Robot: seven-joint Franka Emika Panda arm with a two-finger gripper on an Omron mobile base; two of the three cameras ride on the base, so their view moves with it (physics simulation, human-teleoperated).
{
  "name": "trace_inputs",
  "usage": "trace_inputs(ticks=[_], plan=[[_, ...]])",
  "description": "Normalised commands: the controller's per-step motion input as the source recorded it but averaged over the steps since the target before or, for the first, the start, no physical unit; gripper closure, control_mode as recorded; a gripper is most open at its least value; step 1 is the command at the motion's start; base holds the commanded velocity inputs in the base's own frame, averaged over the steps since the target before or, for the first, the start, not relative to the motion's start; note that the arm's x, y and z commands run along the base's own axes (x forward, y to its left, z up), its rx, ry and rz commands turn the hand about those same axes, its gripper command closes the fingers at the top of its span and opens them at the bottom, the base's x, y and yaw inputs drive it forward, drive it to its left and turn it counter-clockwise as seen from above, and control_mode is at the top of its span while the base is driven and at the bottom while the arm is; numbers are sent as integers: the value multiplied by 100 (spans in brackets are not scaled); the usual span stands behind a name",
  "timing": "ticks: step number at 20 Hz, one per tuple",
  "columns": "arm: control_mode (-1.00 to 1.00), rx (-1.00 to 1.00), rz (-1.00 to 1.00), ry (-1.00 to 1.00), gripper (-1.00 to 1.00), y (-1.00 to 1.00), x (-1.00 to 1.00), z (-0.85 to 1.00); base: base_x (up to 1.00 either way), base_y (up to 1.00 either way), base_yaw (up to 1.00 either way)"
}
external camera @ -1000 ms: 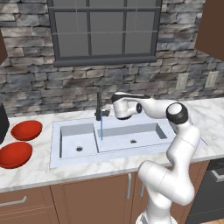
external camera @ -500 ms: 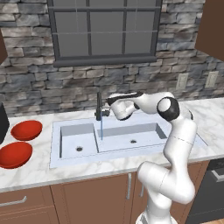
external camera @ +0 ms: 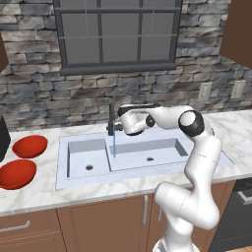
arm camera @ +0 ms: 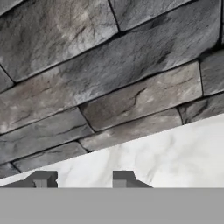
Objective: Rinse each bowl for a few seconds and place them down in the sink or on the counter.
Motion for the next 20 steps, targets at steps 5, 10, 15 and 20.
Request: trace_inputs(ticks=[5,10,15,20], plan=[[-100,10,-2,0,100,-69,21,71,0,0,0],[-100,8,-2,0,100,-56,37,77,0,0,0],[-100,5,-2,0,100,-44,33,74,0,0,0],[-100,5,-1,0,100,-48,3,69,0,0,0]])
